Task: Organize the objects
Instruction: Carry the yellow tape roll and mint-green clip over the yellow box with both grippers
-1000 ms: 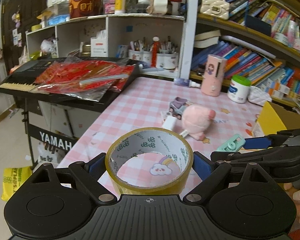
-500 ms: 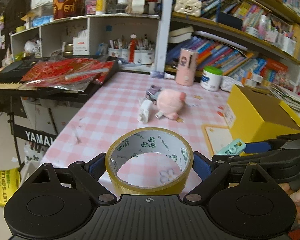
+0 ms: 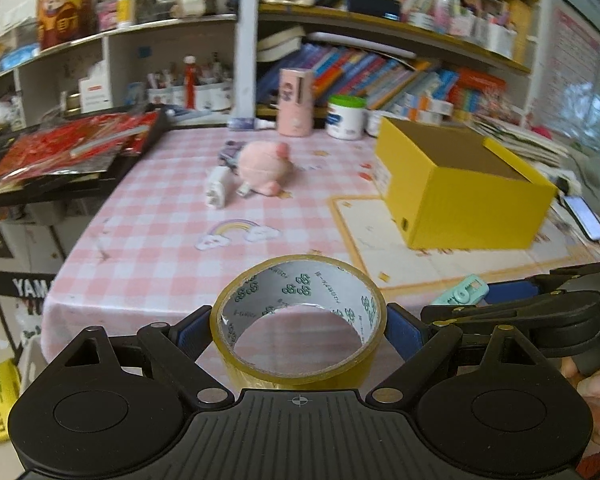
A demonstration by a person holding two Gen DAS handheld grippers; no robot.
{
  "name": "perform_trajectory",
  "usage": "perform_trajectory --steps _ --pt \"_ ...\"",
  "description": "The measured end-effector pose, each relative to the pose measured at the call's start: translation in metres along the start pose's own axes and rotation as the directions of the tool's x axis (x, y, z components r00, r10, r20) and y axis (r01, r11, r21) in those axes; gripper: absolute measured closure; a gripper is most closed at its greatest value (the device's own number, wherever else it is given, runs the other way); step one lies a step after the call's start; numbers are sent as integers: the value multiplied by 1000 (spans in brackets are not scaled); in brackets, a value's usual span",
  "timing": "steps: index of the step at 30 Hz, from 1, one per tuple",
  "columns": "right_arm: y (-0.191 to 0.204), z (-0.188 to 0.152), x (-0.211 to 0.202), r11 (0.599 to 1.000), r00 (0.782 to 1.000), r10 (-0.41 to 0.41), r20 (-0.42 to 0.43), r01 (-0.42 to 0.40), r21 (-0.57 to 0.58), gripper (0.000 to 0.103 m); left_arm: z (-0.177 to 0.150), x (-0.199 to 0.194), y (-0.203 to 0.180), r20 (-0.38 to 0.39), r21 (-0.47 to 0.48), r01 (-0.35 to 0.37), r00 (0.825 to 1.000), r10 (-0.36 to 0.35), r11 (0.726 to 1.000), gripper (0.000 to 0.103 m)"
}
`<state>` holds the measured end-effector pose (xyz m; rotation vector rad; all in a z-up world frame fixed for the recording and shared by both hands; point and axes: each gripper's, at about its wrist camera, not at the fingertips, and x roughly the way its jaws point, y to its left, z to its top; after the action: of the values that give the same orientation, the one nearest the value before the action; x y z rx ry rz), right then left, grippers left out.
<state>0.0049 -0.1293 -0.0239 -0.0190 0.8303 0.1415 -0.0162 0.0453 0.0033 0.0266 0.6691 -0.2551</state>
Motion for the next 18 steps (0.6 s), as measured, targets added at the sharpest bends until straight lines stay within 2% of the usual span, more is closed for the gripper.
perform_trajectory --steps 6,18 --pt "-17 -19 -15 996 999 -54 -9 54 74 35 -2 0 -18 -4 57 67 998 -67 996 12" --pt "-50 -33 -35 976 989 -148 -14 148 159 35 6 11 -51 -7 127 173 985 -174 977 12"
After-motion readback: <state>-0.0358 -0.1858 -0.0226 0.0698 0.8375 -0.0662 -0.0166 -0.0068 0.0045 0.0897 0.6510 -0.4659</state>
